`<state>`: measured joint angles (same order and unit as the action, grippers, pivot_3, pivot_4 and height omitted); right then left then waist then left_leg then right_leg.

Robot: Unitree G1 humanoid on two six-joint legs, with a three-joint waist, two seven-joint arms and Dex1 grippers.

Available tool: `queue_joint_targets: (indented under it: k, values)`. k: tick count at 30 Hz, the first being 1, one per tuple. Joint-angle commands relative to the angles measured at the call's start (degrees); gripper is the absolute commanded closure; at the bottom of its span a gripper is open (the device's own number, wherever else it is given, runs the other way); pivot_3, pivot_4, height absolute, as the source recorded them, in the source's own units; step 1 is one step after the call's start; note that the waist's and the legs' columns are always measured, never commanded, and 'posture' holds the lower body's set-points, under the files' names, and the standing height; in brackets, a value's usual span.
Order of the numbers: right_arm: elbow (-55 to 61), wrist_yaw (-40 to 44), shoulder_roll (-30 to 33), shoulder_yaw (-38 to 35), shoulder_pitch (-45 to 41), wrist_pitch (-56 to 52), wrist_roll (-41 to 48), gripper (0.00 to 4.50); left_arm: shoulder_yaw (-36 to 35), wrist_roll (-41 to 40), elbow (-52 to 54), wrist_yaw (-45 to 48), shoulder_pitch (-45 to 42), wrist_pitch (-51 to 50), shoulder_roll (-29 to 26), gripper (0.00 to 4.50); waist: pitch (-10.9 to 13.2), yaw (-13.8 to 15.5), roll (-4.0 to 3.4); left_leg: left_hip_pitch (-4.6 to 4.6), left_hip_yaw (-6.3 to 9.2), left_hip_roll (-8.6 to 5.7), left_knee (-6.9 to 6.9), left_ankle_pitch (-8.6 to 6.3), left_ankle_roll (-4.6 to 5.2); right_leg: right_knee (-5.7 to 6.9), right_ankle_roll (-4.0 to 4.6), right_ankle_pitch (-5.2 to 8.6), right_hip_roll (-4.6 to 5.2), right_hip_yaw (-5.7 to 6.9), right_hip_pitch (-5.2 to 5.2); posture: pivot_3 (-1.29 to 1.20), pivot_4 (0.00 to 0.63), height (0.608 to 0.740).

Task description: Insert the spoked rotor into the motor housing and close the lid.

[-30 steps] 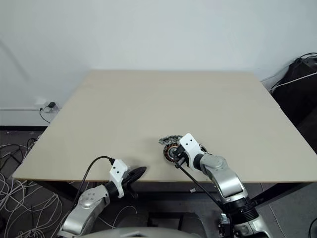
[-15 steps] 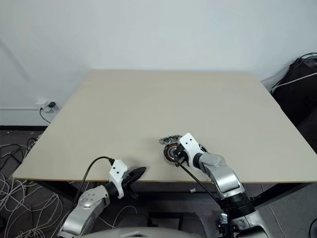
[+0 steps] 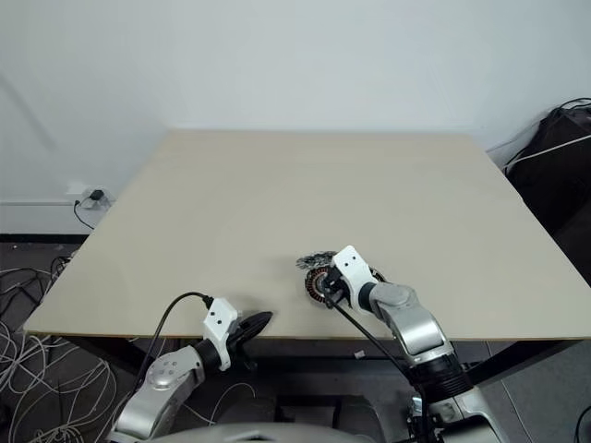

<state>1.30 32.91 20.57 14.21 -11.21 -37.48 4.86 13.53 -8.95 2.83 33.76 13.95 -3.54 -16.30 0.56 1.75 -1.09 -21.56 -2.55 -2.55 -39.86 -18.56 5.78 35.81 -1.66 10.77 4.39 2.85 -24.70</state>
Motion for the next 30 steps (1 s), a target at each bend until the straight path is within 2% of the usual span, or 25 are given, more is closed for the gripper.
queue_joint_targets:
  k: [1,15,30]
  values:
    - [0.8,-0.1,-0.4,-0.6,-1.6,1.2,0.1,4.49,-0.1,0.1,2.8,-0.1,-0.3,0.3,-0.1,4.5,0.0,0.0,0.0,0.0,0.0,0.0,0.0,0.0,0.0,0.0,0.0,0.0,0.0,0.0,0.0,0.0,0.0,0.74]
    - [-0.3,-0.3,-1.0,0.1,-2.5,1.5,-0.3,4.49,-0.1,0.2,2.6,-0.1,-0.3,0.3,-0.1,4.5,0.0,0.0,0.0,0.0,0.0,0.0,0.0,0.0,0.0,0.0,0.0,0.0,0.0,0.0,-0.01,0.0,0.0,0.74]
    - [2.8,0.1,-0.3,0.7,1.7,-0.1,0.3,4.49,-0.2,0.2,2.2,0.0,-0.6,0.5,-0.2,4.5,0.0,0.0,-0.01,0.0,0.0,0.0,0.0,0.0,0.0,0.0,0.0,0.0,0.0,0.0,-0.01,0.0,0.0,0.74]
